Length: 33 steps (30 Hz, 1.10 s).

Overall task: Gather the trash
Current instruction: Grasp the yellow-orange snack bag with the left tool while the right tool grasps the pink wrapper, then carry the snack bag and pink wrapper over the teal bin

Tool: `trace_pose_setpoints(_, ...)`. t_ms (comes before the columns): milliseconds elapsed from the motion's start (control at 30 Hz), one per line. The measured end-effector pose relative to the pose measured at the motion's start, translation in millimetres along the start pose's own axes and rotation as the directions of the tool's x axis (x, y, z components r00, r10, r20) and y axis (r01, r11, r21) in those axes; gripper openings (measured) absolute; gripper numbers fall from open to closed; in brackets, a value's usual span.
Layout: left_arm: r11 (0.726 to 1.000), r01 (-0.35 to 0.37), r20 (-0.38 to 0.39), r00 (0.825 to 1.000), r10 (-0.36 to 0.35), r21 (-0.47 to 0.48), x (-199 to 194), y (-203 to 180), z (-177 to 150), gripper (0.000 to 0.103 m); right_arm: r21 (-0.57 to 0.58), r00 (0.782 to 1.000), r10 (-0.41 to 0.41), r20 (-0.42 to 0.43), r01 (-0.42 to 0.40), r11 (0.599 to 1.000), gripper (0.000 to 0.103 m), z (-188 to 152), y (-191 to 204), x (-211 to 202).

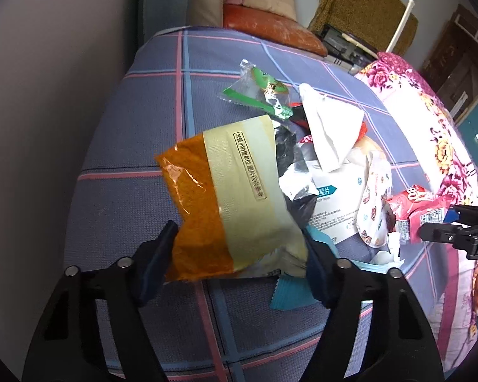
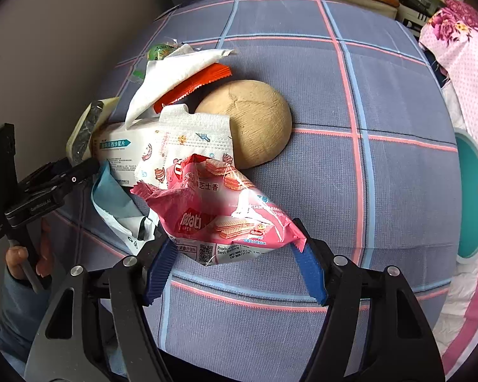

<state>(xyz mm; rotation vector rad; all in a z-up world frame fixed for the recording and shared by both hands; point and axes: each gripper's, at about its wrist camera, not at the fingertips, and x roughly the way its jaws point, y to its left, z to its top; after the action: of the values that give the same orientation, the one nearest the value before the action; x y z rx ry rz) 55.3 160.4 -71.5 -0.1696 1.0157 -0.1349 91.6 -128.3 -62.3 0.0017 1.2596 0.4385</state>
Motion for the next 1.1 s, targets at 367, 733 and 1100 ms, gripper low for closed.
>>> trace_pose_setpoints(367,1.000,-0.013,0.056,0.998,0.014,-0.017,-29,-11,-4,0.060,0.034,0.999,0.019,0.044,-0.020,0.999,0.066,-9,-13,-18)
trace_pose_setpoints(733,0.996,0.053,0.077,0.995,-0.058,0.072,-53,-65,1,0.060,0.103,0.994,0.024,0.109,-0.035,0.994,0.066,-21,-43,-41)
trace_pose_setpoints(1100,0.972,0.140,0.025,0.989,-0.147,0.189,-27,-157,18,0.060,0.224,0.972,-0.019,0.234,-0.035,0.974,0.066,-33,-105,-85)
